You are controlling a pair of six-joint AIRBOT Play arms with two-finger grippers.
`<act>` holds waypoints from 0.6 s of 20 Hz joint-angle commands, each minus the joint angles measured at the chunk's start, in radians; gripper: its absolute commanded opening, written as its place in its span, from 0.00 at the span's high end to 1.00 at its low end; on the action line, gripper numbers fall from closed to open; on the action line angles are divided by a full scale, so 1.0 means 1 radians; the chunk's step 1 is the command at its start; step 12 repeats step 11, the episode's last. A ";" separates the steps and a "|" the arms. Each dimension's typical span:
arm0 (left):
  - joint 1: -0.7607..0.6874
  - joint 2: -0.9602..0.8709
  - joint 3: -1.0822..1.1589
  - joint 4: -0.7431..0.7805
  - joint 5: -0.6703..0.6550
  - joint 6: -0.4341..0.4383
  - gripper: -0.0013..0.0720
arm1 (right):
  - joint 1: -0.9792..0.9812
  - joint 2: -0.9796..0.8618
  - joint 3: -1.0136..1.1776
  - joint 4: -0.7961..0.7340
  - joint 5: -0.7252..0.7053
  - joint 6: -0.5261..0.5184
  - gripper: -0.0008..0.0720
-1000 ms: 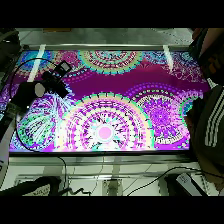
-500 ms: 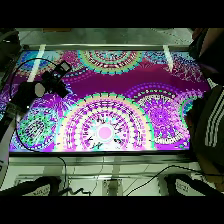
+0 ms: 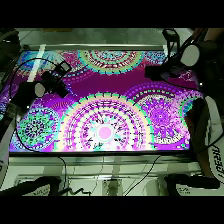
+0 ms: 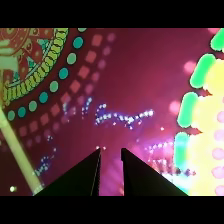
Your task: Fold the clothes and pants, and hang the long-sleeved shirts on hangers.
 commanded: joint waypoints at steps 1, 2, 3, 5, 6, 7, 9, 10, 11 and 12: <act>0.000 0.000 0.000 0.000 0.000 0.000 0.78 | 0.015 -0.027 -0.007 -0.035 -0.113 0.025 0.96; 0.000 0.000 0.000 0.000 0.000 0.000 0.78 | 0.015 -0.026 -0.007 -0.035 -0.121 0.025 0.96; 0.000 0.000 0.000 0.000 0.000 0.000 0.78 | 0.015 -0.025 -0.007 -0.035 -0.123 0.025 0.96; 0.000 0.000 0.000 0.000 0.000 0.000 0.78 | 0.015 -0.025 -0.007 -0.035 -0.135 0.025 0.96; 0.000 0.000 0.000 0.000 0.000 0.000 0.78 | 0.015 -0.025 -0.007 -0.035 -0.138 0.025 0.96; 0.000 0.000 0.000 0.000 0.000 0.000 0.78 | 0.015 -0.025 -0.007 -0.035 -0.138 0.025 0.96; 0.000 0.000 0.000 0.000 0.000 0.000 0.78 | 0.015 -0.025 -0.007 -0.035 -0.138 0.025 0.96; 0.000 0.000 0.000 0.000 0.000 0.000 0.78 | 0.015 -0.025 -0.007 -0.035 -0.138 0.025 0.96; 0.000 0.000 0.000 0.000 0.000 0.000 0.78 | 0.015 -0.025 -0.007 -0.035 -0.138 0.025 0.96; 0.000 0.000 0.000 0.000 0.000 0.000 0.78 | 0.015 -0.025 -0.007 -0.035 -0.138 0.025 0.96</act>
